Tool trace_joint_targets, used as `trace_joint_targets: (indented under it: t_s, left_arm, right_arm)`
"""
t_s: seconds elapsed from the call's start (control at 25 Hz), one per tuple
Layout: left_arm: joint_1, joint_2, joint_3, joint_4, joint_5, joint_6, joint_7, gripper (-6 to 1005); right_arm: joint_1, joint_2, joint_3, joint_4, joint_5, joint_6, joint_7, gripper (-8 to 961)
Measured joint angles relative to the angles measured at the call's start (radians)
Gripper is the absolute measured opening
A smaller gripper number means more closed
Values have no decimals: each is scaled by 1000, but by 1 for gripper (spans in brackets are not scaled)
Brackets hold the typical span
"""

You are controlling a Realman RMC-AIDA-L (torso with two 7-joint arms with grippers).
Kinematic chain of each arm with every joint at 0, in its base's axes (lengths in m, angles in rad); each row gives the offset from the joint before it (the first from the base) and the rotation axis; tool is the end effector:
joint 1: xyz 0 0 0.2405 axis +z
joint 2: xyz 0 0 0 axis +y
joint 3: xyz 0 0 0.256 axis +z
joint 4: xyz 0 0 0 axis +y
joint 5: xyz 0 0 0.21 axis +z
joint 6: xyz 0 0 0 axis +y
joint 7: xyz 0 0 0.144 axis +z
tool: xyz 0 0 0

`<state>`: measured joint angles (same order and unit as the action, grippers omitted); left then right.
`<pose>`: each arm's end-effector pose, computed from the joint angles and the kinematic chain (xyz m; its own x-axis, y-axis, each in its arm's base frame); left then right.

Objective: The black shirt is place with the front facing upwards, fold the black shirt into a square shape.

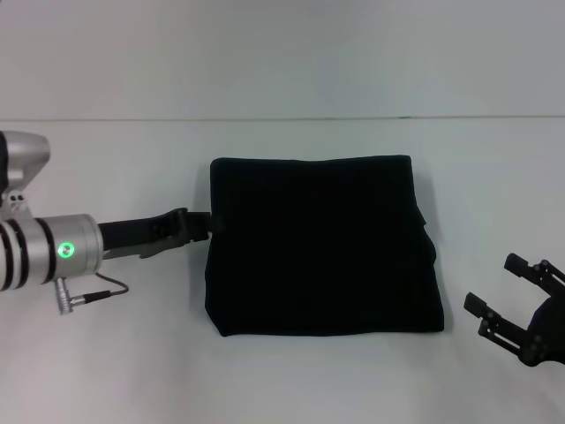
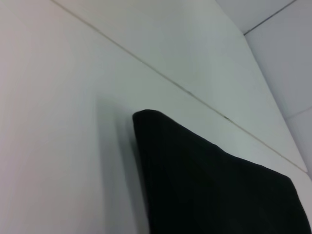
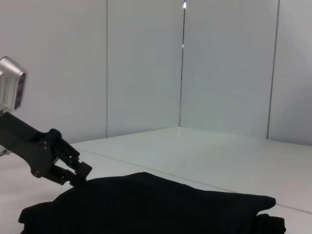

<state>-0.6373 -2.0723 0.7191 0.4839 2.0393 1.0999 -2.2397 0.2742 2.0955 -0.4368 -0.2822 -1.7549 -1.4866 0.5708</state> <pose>-0.2830 0.3796 -0.0282 0.0990 0.8340 0.5428 0.9867 -0.1528 0.0548 0.3455 0.2461 -0.0212 0.7817 -0.0548 -0.6212 -0.4949 -0.6607 -0.5644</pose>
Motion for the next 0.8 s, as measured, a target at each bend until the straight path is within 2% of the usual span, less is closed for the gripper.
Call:
trace_joint_targets:
  t_s: [0.08,0.16,0.2,0.36,0.44,0.48,0.6,0.68,0.8]
  left_arm:
    - [11,5,-11,3,-2,11,24,213]
    - [17,9,-28,14,-5,45,73,346]
    - [21,11,-42,24,-6,80,120,412]
    - [48,4,-105,72,-41,325,445,549]
    - [55,-1,-110,81,-48,365,510,617]
    - [106,-39,-115,160,-64,456,720,651]
    - [173,-83,-114,225,-73,524,926,795]
    - [212,-95,-107,240,-77,556,1028,853]
    - [269,-95,-90,229,-71,569,1088,882]
  right_arm:
    - [2,0,2,0,0,0,0,843]
    - [4,0,4,0,0,0,0,844]
    - [5,0,4,0,0,0,0,844]
    - [13,-1,-2,-4,-3,-8,-3,844]
    - [19,-1,-4,-5,-6,-16,-3,844]
    - [21,-1,-5,-4,-7,-20,-3,845]
    - [23,0,-21,-1,-9,-23,-3,845]
    - [19,1,-46,4,-9,-24,-3,845]
    - [7,0,-73,22,-9,-23,-7,845]
